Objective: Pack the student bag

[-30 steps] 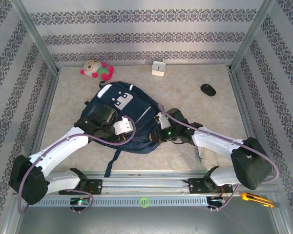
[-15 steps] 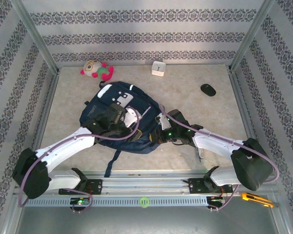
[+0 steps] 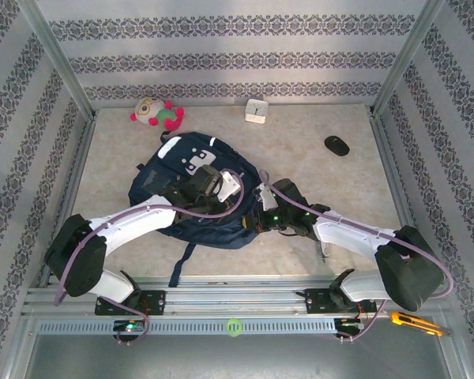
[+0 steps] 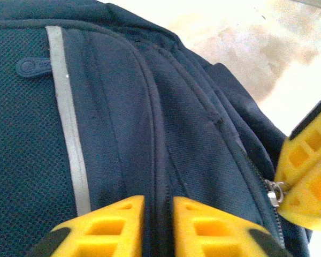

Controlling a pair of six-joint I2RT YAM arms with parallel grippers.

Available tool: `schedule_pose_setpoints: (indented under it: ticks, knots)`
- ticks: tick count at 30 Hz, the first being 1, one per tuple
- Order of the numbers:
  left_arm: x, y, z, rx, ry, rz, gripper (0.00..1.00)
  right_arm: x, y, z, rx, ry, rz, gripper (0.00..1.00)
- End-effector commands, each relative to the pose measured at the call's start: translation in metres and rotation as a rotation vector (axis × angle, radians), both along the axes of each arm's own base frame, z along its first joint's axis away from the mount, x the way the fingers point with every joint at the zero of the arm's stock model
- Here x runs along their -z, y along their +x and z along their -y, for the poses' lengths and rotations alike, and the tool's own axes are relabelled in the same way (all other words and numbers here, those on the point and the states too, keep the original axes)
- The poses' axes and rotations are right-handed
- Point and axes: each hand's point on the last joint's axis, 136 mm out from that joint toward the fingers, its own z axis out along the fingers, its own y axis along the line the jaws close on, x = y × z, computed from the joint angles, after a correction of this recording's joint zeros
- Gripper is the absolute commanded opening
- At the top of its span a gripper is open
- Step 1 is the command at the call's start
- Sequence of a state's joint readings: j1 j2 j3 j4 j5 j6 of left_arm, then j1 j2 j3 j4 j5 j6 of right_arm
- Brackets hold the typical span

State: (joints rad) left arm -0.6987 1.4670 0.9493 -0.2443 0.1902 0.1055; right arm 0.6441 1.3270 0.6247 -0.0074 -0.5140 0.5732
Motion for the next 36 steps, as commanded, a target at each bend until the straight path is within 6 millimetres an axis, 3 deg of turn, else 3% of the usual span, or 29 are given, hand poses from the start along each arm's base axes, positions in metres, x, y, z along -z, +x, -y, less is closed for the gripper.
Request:
schedule_pose_setpoints:
  ticks: [1,9,19,23,29,33,36]
  knots:
    - [0.001,-0.015,-0.015,0.122,0.096,0.04,0.04,-0.003,0.007,0.008,0.04,0.002,0.021,0.0]
    - [0.004,-0.066,-0.04,0.394,0.164,0.014,0.0,-0.006,0.022,0.024,0.08,-0.01,0.031,0.0]
    - [-0.001,-0.104,-0.061,0.519,0.187,-0.051,0.0,-0.007,0.045,0.042,0.122,-0.008,0.052,0.0]
    - [0.002,-0.106,-0.087,0.462,0.246,-0.027,0.0,-0.008,0.039,0.032,0.082,0.025,0.031,0.0]
    - [0.01,-0.087,-0.129,0.262,0.41,0.04,0.1,-0.007,0.01,0.015,0.037,0.038,0.024,0.0]
    - [0.014,-0.085,-0.15,0.185,0.501,0.009,0.15,-0.002,-0.01,-0.005,0.008,0.054,0.012,0.0]
    - [0.007,-0.082,-0.158,0.112,0.519,0.005,0.29,0.0,-0.019,-0.017,0.004,0.071,0.011,0.0]
